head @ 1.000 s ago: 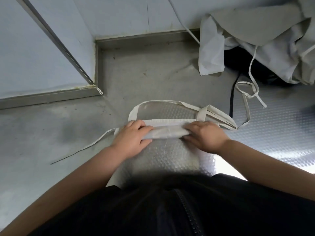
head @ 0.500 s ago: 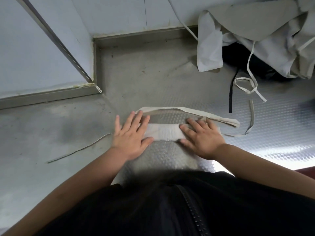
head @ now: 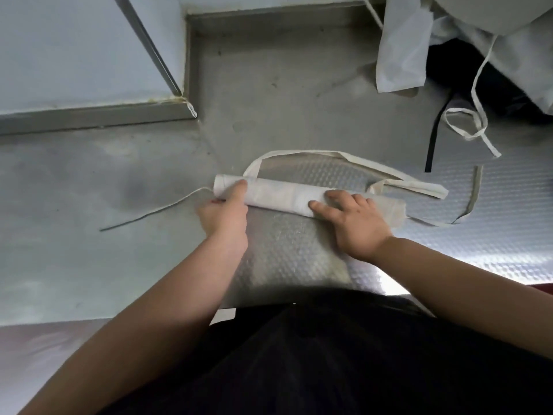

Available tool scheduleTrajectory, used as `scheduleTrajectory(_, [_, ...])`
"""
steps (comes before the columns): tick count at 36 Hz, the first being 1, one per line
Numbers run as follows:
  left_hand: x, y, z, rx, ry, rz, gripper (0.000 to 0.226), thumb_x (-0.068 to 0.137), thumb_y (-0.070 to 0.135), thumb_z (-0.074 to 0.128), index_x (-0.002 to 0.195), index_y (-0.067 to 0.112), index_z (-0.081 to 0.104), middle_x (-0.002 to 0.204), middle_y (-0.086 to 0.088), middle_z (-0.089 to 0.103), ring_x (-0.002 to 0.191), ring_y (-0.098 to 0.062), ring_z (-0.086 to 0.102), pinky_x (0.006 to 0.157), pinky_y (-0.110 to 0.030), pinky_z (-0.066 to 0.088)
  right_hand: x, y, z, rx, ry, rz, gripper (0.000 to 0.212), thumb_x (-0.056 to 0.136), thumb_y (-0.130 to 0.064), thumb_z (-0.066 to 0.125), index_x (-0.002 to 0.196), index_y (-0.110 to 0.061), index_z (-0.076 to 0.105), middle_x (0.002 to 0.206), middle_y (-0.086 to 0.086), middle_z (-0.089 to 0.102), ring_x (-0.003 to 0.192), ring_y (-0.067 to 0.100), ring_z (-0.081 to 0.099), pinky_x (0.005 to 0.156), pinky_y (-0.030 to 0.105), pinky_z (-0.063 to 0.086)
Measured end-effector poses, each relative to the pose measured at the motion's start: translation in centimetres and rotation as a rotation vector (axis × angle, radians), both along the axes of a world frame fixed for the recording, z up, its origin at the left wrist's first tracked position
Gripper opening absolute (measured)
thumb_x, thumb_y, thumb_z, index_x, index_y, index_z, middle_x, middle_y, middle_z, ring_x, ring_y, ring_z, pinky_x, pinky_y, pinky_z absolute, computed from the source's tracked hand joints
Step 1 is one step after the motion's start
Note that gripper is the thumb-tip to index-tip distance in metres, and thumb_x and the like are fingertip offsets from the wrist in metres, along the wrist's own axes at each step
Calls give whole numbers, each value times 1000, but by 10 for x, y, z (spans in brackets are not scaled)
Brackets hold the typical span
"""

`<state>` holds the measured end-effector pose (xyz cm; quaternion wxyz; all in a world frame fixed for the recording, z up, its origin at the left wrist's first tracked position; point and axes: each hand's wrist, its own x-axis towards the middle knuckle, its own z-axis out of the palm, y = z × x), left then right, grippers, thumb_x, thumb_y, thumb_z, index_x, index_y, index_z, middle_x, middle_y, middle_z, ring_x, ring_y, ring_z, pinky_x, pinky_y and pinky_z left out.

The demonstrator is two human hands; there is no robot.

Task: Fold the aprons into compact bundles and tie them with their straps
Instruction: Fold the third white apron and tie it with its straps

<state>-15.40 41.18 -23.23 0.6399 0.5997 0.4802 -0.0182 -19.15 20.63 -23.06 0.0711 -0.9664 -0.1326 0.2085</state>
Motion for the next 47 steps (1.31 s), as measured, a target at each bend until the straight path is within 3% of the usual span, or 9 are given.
scheduleTrajectory(5, [18,-5,-3,-111,67,-39,37,68,33,82,85,21,50,97,6,61,76,-8,56,77,-22,47,5,-3,1,60,10,-31,52,96,-19,42,143,-41,33,150,2,26,129,30,32,105,34,22])
scheduleTrajectory(11, [-8,-14,-9,799,-371,-543,37,77,12,73,104,-2,53,104,-18,56,92,-31,55,72,-25,35,2,2,0,78,-21,-59,54,95,-20,41,143,-44,32,150,0,24,131,27,29,105,33,19])
scheduleTrajectory(16, [-10,-8,-33,1177,-797,-976,26,75,7,48,100,10,53,93,-15,56,84,-29,50,68,-39,48,2,0,-1,83,-22,-61,53,96,-20,42,142,-45,32,151,0,24,132,26,28,105,34,19])
scheduleTrajectory(26, [-6,-5,-45,1292,-1057,-1208,20,83,7,58,101,10,65,105,1,46,100,-22,52,77,-37,52,3,-2,-2,47,-12,-76,56,97,-15,41,143,-44,31,154,1,20,136,25,25,105,34,19])
scheduleTrajectory(29, [-5,-4,-47,1280,-994,-1282,15,86,13,52,100,13,59,105,0,47,87,-21,48,64,-35,52,-1,2,-2,132,-144,-129,45,88,-7,53,130,-25,56,134,14,48,118,35,50,95,40,35])
scheduleTrajectory(32, [-6,-8,-42,1335,-951,-1305,18,83,13,50,91,9,65,101,-4,56,86,-20,42,61,-30,48,-13,3,-2,241,-482,-629,19,81,-16,66,95,-3,64,89,17,62,79,35,60,71,39,45])
scheduleTrajectory(37, [-5,-10,-41,1365,-938,-1294,11,78,6,59,85,10,66,92,-6,66,87,-22,59,67,-29,50,-19,9,1,651,-275,-1559,64,72,-31,75,120,-2,45,122,10,50,107,28,54,89,39,48])
scheduleTrajectory(44, [-1,-12,-32,1278,-863,-1284,19,74,8,49,80,9,68,88,-5,68,73,-22,60,65,-27,46,8,2,14,1269,6,-1988,50,71,-24,80,109,-10,50,85,5,59,65,15,54,53,24,43])
scheduleTrajectory(47, [-2,-13,-26,1189,-793,-1314,25,73,12,43,79,9,67,89,-5,69,67,-29,64,58,-29,51,9,10,11,1161,-15,-1864,28,75,-17,76,92,-12,55,78,2,55,65,16,56,54,26,44])
